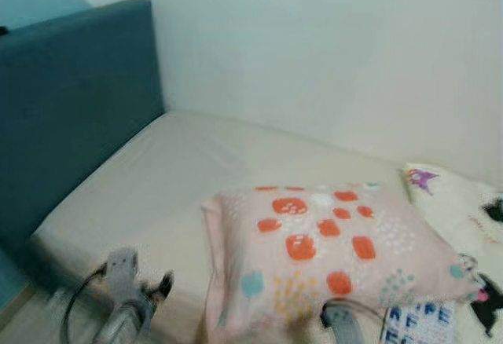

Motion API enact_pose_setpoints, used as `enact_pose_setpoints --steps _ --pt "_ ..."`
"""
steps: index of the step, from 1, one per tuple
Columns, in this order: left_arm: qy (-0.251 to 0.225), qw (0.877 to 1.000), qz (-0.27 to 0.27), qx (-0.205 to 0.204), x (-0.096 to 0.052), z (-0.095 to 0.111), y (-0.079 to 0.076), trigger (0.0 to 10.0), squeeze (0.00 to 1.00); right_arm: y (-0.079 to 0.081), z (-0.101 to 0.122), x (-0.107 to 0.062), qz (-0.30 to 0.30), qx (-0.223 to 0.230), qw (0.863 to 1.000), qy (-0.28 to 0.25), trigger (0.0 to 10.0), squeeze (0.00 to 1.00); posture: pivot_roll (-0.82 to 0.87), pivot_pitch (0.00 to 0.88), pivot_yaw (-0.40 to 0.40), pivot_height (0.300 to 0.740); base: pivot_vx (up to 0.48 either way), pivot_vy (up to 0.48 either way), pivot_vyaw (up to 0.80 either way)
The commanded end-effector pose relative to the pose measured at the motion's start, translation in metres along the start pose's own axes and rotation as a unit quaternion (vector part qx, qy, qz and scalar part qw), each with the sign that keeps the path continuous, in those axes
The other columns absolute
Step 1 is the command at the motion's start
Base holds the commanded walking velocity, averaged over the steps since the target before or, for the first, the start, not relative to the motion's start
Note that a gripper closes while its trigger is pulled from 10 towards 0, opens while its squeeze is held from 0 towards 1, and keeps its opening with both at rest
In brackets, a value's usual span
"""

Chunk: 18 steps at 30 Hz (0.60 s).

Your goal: Clean up the room

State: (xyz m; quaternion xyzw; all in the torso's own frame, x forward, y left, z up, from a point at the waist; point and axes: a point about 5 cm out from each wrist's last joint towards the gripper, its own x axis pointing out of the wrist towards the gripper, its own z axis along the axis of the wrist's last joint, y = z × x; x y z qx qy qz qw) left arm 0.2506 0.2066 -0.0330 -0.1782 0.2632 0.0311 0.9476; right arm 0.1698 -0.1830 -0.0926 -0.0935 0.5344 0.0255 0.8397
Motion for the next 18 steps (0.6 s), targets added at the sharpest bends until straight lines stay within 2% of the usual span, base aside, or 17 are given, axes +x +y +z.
enact_pose_setpoints --steps 1,9,10,11,12,14,16,18 --pt "0.0 1.0 -0.013 -0.002 0.002 0.0 -0.006 10.0 0.0 -0.005 0.001 0.0 -0.01 -0.007 1.0 -0.001 10.0 0.0 0.0 0.0 -0.035 0.719 0.0 0.0 0.0" --pt "-0.009 0.998 -0.047 -0.033 0.006 0.008 -0.014 10.0 0.0 0.001 -0.001 0.0 -0.007 -0.004 1.0 0.002 10.0 0.0 -0.01 0.0 -0.031 0.719 0.0 0.0 0.0" --pt "-0.006 0.997 -0.067 -0.045 0.008 0.009 -0.019 10.0 0.0 0.001 -0.002 0.0 -0.007 -0.004 1.0 0.005 10.0 0.0 -0.01 0.0 -0.028 0.719 0.0 0.0 0.0" --pt "-0.002 0.988 -0.138 -0.074 0.012 0.014 -0.036 10.0 0.0 -0.001 -0.008 0.0 -0.013 -0.004 1.0 0.017 10.0 0.0 -0.01 0.0 -0.024 0.719 0.0 0.0 -0.76" --pt "-0.002 0.988 -0.138 -0.074 0.012 0.014 -0.036 10.0 0.0 -0.001 -0.008 0.0 -0.013 -0.004 1.0 0.017 10.0 0.0 -0.01 0.0 -0.024 0.719 0.0 0.0 -0.76" --pt "0.003 0.977 -0.2 -0.078 0.014 0.019 -0.051 10.0 0.0 -0.007 -0.014 -0.001 -0.023 0.002 0.999 0.025 10.0 0.0 -0.01 0.001 -0.018 0.719 0.0 0.0 -0.76" --pt "0.003 0.977 -0.2 -0.078 0.014 0.019 -0.051 10.0 0.0 -0.007 -0.014 -0.001 -0.023 0.002 0.999 0.025 10.0 0.0 -0.01 0.001 -0.018 0.719 0.0 0.0 -0.76" --pt "0.008 0.972 -0.224 -0.067 0.015 0.02 -0.059 10.0 0.0 -0.011 -0.016 -0.001 -0.029 0.005 0.999 0.026 10.0 0.0 -0.01 0.003 -0.014 0.719 0.0 0.0 -0.76"
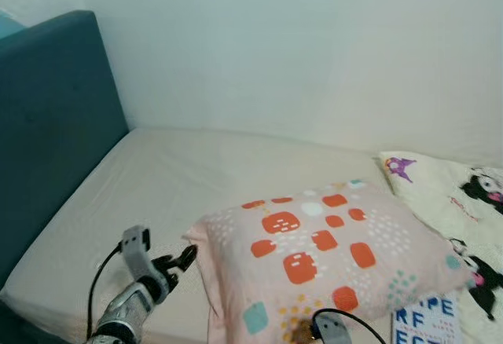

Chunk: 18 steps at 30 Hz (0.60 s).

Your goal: Clean up the room

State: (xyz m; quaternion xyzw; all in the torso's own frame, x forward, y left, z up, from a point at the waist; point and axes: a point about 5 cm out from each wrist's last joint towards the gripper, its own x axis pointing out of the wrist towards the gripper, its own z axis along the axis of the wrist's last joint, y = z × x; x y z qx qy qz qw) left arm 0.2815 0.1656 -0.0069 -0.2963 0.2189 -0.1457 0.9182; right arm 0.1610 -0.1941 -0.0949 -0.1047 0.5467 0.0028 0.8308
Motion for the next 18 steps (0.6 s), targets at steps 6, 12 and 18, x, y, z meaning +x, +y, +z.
enact_pose_setpoints --steps 6,12,18 --pt "0.025 0.999 0.014 0.032 0.004 -0.003 -0.003 10.0 0.0 -0.003 -0.006 0.0 -0.006 0.006 1.0 0.01 10.0 0.0 -0.01 0.007 -0.01 0.719 0.0 0.0 -0.76" --pt "0.038 0.998 0.049 0.033 -0.005 -0.007 0.009 10.0 0.0 -0.002 -0.005 0.0 -0.007 0.004 1.0 0.011 10.0 0.0 -0.01 0.01 -0.011 0.719 0.0 0.0 -0.76" --pt "0.042 0.995 0.075 0.047 -0.008 -0.007 0.015 10.0 0.0 0.0 -0.005 0.0 -0.004 0.001 1.0 0.012 10.0 0.0 -0.01 0.009 -0.009 0.719 0.0 0.0 -0.76"
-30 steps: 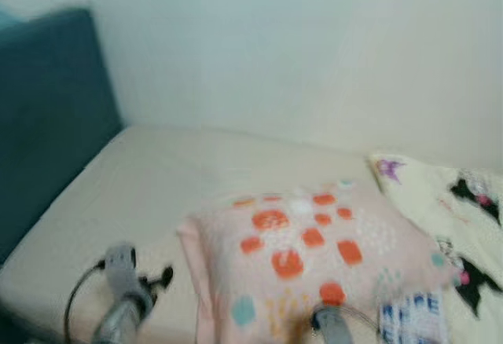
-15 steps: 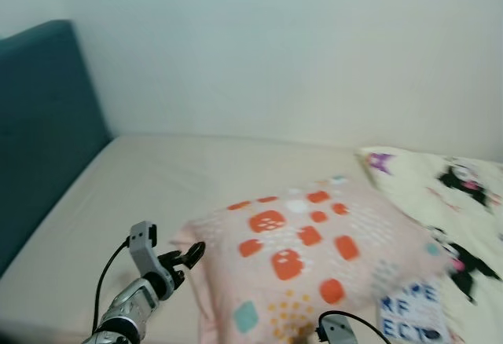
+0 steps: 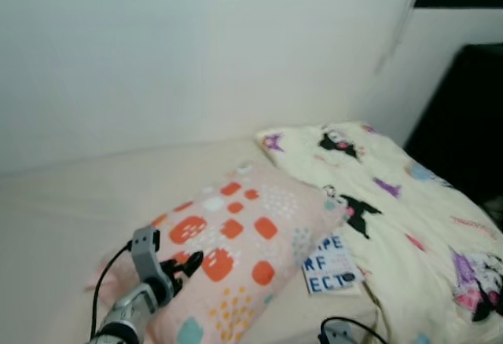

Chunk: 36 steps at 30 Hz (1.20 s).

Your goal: Clean up the room

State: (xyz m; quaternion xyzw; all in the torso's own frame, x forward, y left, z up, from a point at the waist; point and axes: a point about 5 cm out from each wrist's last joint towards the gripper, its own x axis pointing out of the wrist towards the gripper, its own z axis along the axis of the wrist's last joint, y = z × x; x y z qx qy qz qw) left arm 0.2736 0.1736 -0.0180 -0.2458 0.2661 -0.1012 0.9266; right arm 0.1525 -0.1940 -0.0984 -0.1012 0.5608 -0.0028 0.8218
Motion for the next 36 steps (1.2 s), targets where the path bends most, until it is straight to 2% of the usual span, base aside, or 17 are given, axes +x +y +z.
enact_pose_setpoints --steps 1,5,8,9,11,12,13,14,16,17,18,21,22,24,31,32,36 --pt "0.004 1.0 0.012 0.017 -0.001 0.001 0.003 10.0 0.0 -0.001 0.005 0.0 -0.002 -0.004 1.0 -0.005 10.0 0.0 -0.01 0.009 -0.009 0.719 0.0 0.0 -0.76" --pt "-0.005 0.999 0.035 0.029 -0.001 0.005 0.006 10.0 0.0 0.002 0.006 0.0 0.0 -0.003 1.0 -0.006 10.0 0.0 -0.01 0.008 -0.007 0.719 0.0 0.0 -0.76" --pt "-0.018 0.995 0.084 0.043 -0.002 0.012 0.013 10.0 0.0 0.006 0.007 0.0 0.001 -0.001 1.0 -0.009 10.0 0.0 -0.01 0.008 -0.007 0.719 0.0 0.0 -0.67" --pt "-0.018 0.995 0.084 0.043 -0.002 0.012 0.013 10.0 0.0 0.006 0.007 0.0 0.001 -0.001 1.0 -0.009 10.0 0.0 -0.01 0.008 -0.007 0.719 0.0 0.0 -0.49" --pt "-0.024 0.986 0.154 0.053 -0.009 0.017 0.027 10.0 0.0 0.01 0.008 0.0 0.002 0.001 1.0 -0.012 10.0 0.0 -0.01 0.008 -0.007 0.719 0.0 0.0 0.0" --pt "-0.024 0.986 0.154 0.053 -0.009 0.017 0.027 10.0 0.0 0.01 0.008 0.0 0.002 0.001 1.0 -0.012 10.0 0.0 -0.01 0.008 -0.007 0.719 0.0 0.0 0.0" --pt "-0.017 0.979 0.191 0.065 -0.014 0.017 0.036 10.0 0.0 0.011 0.009 0.0 0.003 0.001 1.0 -0.014 10.0 0.0 -0.01 0.009 -0.008 0.719 0.0 0.0 0.0" --pt "-0.008 0.97 0.232 0.066 -0.021 0.014 0.047 10.0 0.5 0.012 0.009 0.0 0.004 0.005 1.0 -0.015 10.0 0.0 -0.01 0.011 -0.007 0.719 0.0 0.0 0.0" --pt "-0.008 0.97 0.232 0.066 -0.021 0.014 0.047 10.0 0.5 0.012 0.009 0.0 0.004 0.005 1.0 -0.015 10.0 0.0 -0.01 0.011 -0.007 0.719 0.0 0.0 0.0" --pt "-0.003 0.964 0.26 0.062 -0.027 0.012 0.055 10.0 1.0 0.013 0.009 0.0 0.005 0.01 1.0 -0.017 10.0 0.0 -0.01 0.013 -0.005 0.719 0.0 0.0 0.0" --pt "-0.003 0.964 0.26 0.062 -0.027 0.012 0.055 10.0 1.0 0.013 0.009 0.0 0.005 0.01 1.0 -0.017 10.0 0.0 -0.01 0.013 -0.005 0.719 0.0 0.0 0.0" --pt "0.005 0.943 0.33 0.032 -0.048 0.005 0.079 10.0 1.0 0.004 0.013 0.0 0.004 0.033 0.999 -0.028 10.0 0.0 -0.01 0.018 -0.003 0.719 0.0 0.0 0.0" --pt "0.005 0.943 0.33 0.032 -0.048 0.005 0.079 10.0 1.0 0.004 0.013 0.0 0.004 0.033 0.999 -0.028 10.0 0.0 -0.01 0.018 -0.003 0.719 0.0 0.0 0.0" --pt "0.014 0.935 0.354 0.02 -0.056 -0.002 0.086 10.0 1.0 -0.003 0.012 0.0 0.001 0.031 0.999 -0.029 10.0 0.0 -0.01 0.018 -0.003 0.719 0.0 0.0 0.0" --pt "0.021 0.932 0.362 0.001 -0.06 -0.01 0.088 10.0 1.0 -0.007 0.008 0.0 -0.003 0.019 1.0 -0.023 10.0 0.0 -0.01 0.012 -0.007 0.719 0.0 0.0 0.0" --pt "0.034 0.934 0.355 0.009 -0.06 -0.016 0.087 10.0 0.0 -0.007 0.007 0.0 -0.003 0.015 1.0 -0.02 10.0 0.0 -0.01 0.01 -0.008 0.719 0.0 0.0 0.0" --pt "0.05 0.931 0.362 0.016 -0.062 -0.023 0.087 10.0 0.0 -0.006 0.005 0.0 -0.002 0.015 1.0 -0.018 10.0 0.0 -0.01 0.003 -0.008 0.719 -0.402 0.0 0.0"
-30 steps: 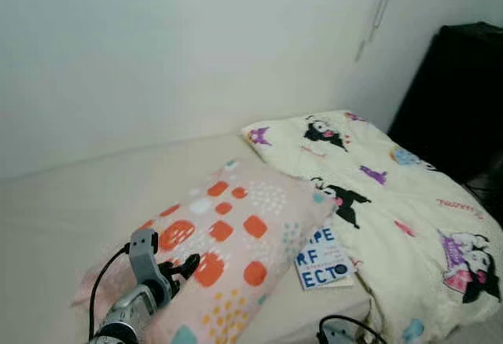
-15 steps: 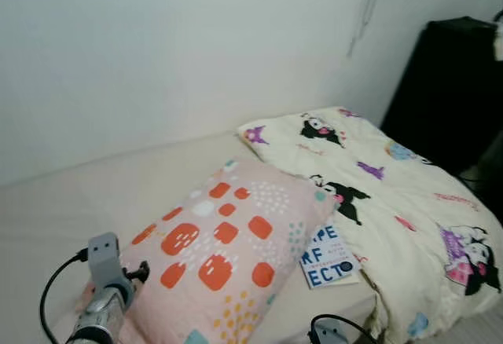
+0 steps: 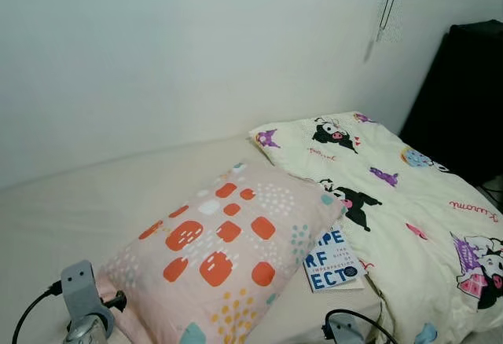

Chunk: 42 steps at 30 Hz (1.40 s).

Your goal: Clean up the room

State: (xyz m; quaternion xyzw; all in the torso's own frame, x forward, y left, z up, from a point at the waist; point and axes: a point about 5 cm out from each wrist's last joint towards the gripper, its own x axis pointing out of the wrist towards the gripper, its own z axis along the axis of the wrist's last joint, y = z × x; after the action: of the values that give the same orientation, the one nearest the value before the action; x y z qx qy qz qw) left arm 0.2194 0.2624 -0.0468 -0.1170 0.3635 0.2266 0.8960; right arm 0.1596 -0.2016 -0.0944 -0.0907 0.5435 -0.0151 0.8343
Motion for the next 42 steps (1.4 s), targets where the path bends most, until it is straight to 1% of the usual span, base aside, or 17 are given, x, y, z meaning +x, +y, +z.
enact_pose_setpoints --steps 1,11,13,14,20,22,24,25,26,28,29,30,32,35,36,38,42 --pt "0.02 1.0 0.003 0.005 -0.001 -0.01 -0.001 10.0 0.0 0.003 -0.001 0.0 0.004 -0.002 1.0 0.002 10.0 0.0 -0.01 0.001 -0.008 0.719 0.0 0.0 0.0" --pt "0.017 1.0 -0.009 -0.002 -0.001 -0.011 -0.006 10.0 0.0 0.004 0.0 0.0 0.005 -0.003 1.0 0.001 10.0 0.0 -0.01 0.002 -0.012 0.719 0.0 0.0 0.0" --pt "0.023 1.0 -0.012 0.017 -0.001 -0.012 -0.009 10.0 0.0 0.008 0.003 0.0 0.008 -0.003 1.0 -0.001 10.0 0.0 -0.02 0.004 -0.011 0.719 -0.48 0.0 0.0" --pt "0.023 1.0 -0.012 0.017 -0.001 -0.012 -0.009 10.0 0.0 0.008 0.003 0.0 0.008 -0.003 1.0 -0.001 10.0 0.0 -0.02 0.004 -0.011 0.719 -0.48 0.0 0.0" --pt "0.013 1.0 -0.022 0.006 -0.001 -0.009 -0.013 10.0 0.0 0.014 0.005 0.0 0.012 -0.004 1.0 -0.002 10.0 0.0 -0.02 0.004 -0.015 0.719 0.0 0.0 0.0" --pt "0.023 0.999 -0.03 0.028 -0.002 -0.013 -0.016 10.0 0.0 0.016 0.006 0.0 0.012 -0.005 1.0 -0.002 10.0 0.0 -0.02 0.004 -0.015 0.719 -0.446 0.0 0.0" --pt "0.026 0.999 -0.031 0.033 -0.002 -0.014 -0.017 10.0 0.0 0.016 0.006 0.0 0.013 -0.005 1.0 -0.002 10.0 0.0 -0.02 0.004 -0.015 0.719 -0.48 0.0 0.0" --pt "0.027 0.999 -0.031 0.032 -0.002 -0.014 -0.018 10.0 0.0 0.016 0.006 0.0 0.013 -0.005 1.0 -0.002 10.0 0.0 -0.02 0.002 -0.017 0.719 -0.48 0.0 0.0" --pt "0.017 0.999 -0.031 0.015 -0.002 -0.012 -0.017 10.0 0.0 0.016 0.006 0.0 0.013 -0.005 1.0 -0.002 10.0 0.0 -0.02 0.002 -0.017 0.719 -0.394 0.0 0.0" --pt "0.014 0.999 -0.029 0.007 -0.002 -0.011 -0.017 10.0 0.0 0.016 0.006 0.0 0.013 -0.006 1.0 -0.002 10.0 0.0 -0.01 0.001 -0.018 0.719 -0.197 0.0 0.0" --pt "0.014 0.999 -0.029 0.007 -0.002 -0.011 -0.017 10.0 0.0 0.016 0.006 0.0 0.013 -0.006 1.0 -0.002 10.0 0.0 -0.01 0.001 -0.018 0.719 0.0 0.0 0.0" --pt "0.024 0.999 -0.032 0.016 -0.002 -0.014 -0.018 10.0 0.0 0.016 0.006 0.0 0.014 -0.007 1.0 -0.002 10.0 0.0 -0.01 0.0 -0.019 0.719 -0.446 0.0 0.0" --pt "0.024 0.999 -0.032 0.016 -0.002 -0.014 -0.018 10.0 0.0 0.016 0.006 0.0 0.014 -0.007 1.0 -0.002 10.0 0.0 -0.01 0.0 -0.019 0.719 -0.446 0.0 0.0" --pt "0.02 0.999 -0.036 -0.004 -0.002 -0.012 -0.019 10.0 0.0 0.017 0.004 0.0 0.015 -0.009 1.0 -0.001 10.0 0.0 -0.01 0.0 -0.02 0.719 0.0 0.0 0.0" --pt "0.034 0.999 -0.037 0.014 -0.002 -0.015 -0.021 10.0 0.0 0.018 0.003 0.0 0.015 -0.009 1.0 0.0 10.0 0.0 -0.01 0.0 -0.02 0.719 0.0 0.0 0.0" --pt "0.016 0.999 -0.044 0.011 -0.002 -0.011 -0.023 10.0 0.0 0.023 0.001 0.0 0.018 -0.012 1.0 0.001 10.0 0.0 -0.01 0.0 -0.019 0.719 -0.24 0.0 0.0" --pt "0.016 0.999 -0.042 0.001 -0.002 -0.011 -0.022 10.0 0.0 0.027 0.0 0.0 0.021 -0.013 1.0 0.002 10.0 0.0 -0.01 0.0 -0.019 0.719 0.0 0.0 0.0"
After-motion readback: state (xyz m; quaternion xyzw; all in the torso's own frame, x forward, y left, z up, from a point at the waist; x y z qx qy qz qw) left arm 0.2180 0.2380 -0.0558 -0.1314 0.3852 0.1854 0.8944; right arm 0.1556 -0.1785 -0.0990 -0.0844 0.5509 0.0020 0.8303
